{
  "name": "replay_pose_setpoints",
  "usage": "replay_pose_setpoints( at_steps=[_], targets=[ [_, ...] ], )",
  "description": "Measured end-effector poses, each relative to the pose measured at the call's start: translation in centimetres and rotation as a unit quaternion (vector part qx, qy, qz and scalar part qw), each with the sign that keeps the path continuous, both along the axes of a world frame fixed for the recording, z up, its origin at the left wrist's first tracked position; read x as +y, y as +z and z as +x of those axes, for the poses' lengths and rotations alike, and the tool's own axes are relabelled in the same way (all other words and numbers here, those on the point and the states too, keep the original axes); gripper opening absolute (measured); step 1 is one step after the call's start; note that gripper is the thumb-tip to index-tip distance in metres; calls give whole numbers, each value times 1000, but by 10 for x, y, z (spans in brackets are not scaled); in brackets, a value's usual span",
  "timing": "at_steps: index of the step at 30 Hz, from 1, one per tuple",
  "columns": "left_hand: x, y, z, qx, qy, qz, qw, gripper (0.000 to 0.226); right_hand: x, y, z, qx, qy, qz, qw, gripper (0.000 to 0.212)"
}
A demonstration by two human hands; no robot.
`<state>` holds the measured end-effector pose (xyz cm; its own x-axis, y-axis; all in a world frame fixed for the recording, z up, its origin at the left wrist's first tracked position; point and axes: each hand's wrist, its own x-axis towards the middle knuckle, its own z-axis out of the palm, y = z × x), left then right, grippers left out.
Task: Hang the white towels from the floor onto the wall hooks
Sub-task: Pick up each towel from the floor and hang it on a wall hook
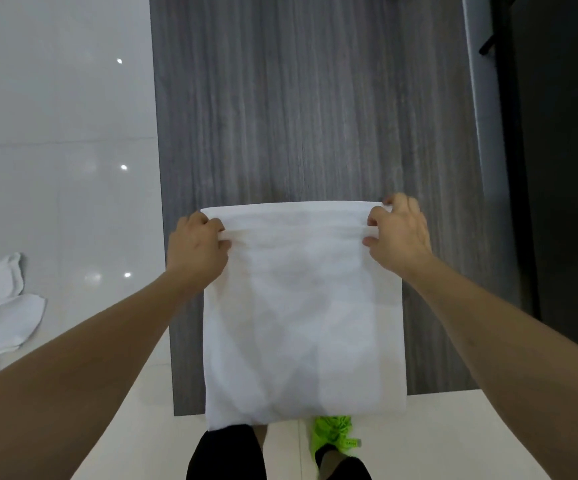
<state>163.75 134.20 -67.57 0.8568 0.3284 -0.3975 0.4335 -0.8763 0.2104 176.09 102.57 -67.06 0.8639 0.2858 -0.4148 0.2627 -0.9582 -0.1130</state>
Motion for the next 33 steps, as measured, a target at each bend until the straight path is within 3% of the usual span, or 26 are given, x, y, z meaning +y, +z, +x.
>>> replay_pose_setpoints(
  at_steps=[7,10,14,21,27,33],
  targets=[
    [25,-5,18,24,-85,-46,995,20,4,4,19,80,71,-15,994,18],
    [23,4,19,41,-81,-77,993,17,2,14,7,69,94,-36,992,20],
    [19,38,18,25,-92,-70,993,16,-1,47,-3,38,99,9,994,16],
    [31,151,39,31,-114,-50,992,13,-3,150,17,5,90,78,993,6],
    [36,269,51,-55,-157,-25,986,16,-1,272,38,-60,89,93,990,5],
    [38,380,53,-136,-122,-12,983,20,-6,379,48,-125,62,111,984,11]
  ],
)
